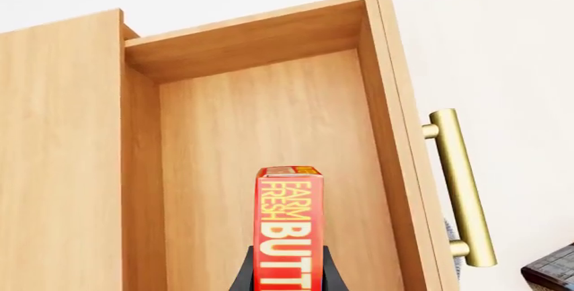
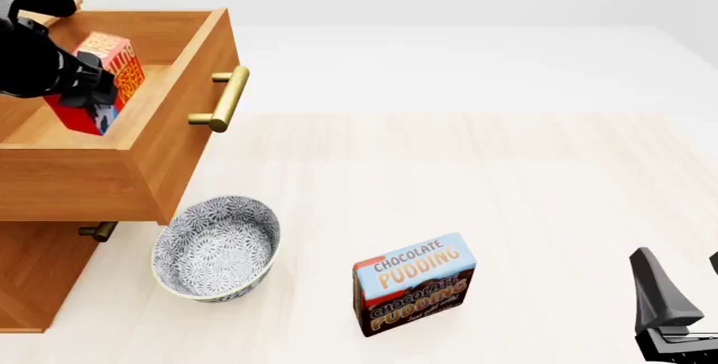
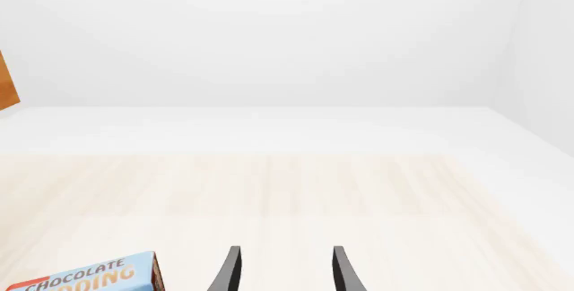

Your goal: Put the butter at the back in the top drawer of the cabinet and close it.

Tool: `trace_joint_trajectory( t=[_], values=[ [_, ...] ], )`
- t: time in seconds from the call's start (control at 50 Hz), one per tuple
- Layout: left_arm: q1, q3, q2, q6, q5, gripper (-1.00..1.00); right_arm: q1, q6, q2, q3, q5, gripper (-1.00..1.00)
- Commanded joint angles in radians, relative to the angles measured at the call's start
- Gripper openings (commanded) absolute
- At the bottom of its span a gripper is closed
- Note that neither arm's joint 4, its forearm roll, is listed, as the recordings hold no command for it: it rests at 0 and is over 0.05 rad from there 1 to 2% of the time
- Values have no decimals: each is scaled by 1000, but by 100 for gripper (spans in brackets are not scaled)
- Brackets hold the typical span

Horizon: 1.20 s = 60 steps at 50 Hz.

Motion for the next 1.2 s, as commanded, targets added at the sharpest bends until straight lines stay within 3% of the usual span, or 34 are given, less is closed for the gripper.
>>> trace_joint_trajectory(
  t=[0.02, 0.96, 0.98, 1.04, 1.2],
  values=[
    [10, -6, 13, 14, -23, -100, 0, 0, 0, 0, 0, 100],
    [24, 0, 43, 5, -49, -100, 0, 0, 0, 0, 0, 100],
    [21, 0, 44, 3, -47, 100, 0, 0, 0, 0, 0, 100],
    [-8, -28, 52, -27, -32, 100, 0, 0, 0, 0, 0, 100],
    [-8, -52, 24, -19, -6, 100, 0, 0, 0, 0, 0, 100]
  ],
)
